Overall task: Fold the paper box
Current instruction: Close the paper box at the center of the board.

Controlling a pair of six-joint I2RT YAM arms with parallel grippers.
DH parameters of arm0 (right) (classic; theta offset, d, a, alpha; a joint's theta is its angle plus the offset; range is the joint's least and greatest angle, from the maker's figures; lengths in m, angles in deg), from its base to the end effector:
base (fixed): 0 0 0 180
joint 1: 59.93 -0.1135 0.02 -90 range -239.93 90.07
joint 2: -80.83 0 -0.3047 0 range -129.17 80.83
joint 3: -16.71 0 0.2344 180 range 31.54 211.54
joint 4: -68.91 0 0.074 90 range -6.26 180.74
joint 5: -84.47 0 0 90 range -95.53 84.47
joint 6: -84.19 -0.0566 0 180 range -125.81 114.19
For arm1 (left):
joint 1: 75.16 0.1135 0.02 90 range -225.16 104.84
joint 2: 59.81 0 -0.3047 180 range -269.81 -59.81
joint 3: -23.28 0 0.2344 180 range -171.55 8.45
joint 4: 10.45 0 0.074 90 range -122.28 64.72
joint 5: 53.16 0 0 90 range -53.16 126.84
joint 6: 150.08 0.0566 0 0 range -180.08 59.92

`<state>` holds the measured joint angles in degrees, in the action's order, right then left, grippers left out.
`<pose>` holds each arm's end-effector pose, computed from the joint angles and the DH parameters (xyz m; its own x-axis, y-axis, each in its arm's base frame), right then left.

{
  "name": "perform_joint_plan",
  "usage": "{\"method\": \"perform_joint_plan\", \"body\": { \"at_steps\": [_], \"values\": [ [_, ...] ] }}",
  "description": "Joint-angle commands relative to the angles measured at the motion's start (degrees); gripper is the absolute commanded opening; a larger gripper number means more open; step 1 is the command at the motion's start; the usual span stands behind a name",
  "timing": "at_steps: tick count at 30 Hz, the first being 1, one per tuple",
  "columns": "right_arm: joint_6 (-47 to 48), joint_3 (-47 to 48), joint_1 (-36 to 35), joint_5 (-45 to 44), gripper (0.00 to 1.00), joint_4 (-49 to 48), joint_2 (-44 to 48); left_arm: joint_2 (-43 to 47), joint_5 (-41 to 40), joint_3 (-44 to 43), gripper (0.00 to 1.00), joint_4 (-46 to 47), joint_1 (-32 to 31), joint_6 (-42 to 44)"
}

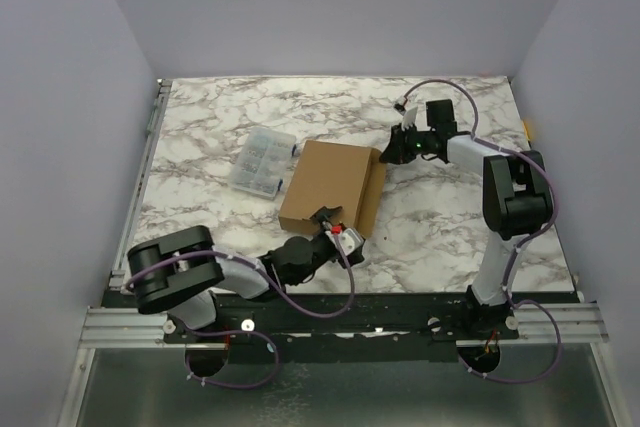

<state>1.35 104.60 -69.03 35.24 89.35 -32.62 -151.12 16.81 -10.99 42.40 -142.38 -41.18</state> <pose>0.4226 0.1051 0.2078 -0.6340 -0.1971 -0.7478 -0.6518 0.6566 0.3795 0.1268 -0.2519 0.2122 0.2110 0.2836 -0.9355 0.7036 0.6203 0.3467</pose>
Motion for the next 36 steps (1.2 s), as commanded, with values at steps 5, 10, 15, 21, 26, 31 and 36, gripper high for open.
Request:
{"method": "perform_joint_plan", "body": {
  "at_steps": [5,10,15,21,26,31,36],
  "values": [
    [-2.34,-7.73,-3.12,4.63,0.27,4.39,5.89,16.99,15.52,-1.44,0.98,-23.62,0.69,-6.32],
    [-2.40,-8.60,-3.06,7.01,0.30,5.22,5.28,16.24,17.33,0.58,0.98,-24.97,0.61,-7.30],
    [-2.87,-8.88,-3.07,7.99,0.34,5.43,5.23,12.98,16.67,2.21,0.98,-24.97,0.43,-8.25],
    [-1.60,-8.83,-3.07,8.19,0.37,6.72,6.16,14.00,14.10,3.54,0.98,-26.52,0.35,-8.25],
    [1.02,-8.71,-3.07,7.84,0.46,8.59,7.78,21.66,15.62,3.70,0.99,-31.41,0.34,-12.60],
    [3.35,-8.78,-3.11,11.09,0.51,8.87,8.55,28.97,17.00,-1.03,0.99,-44.42,0.44,-18.55],
    [4.75,-8.70,-3.08,14.06,0.51,9.60,7.73,31.23,10.44,-5.90,0.99,-52.26,0.82,-24.34]
  ]
}}
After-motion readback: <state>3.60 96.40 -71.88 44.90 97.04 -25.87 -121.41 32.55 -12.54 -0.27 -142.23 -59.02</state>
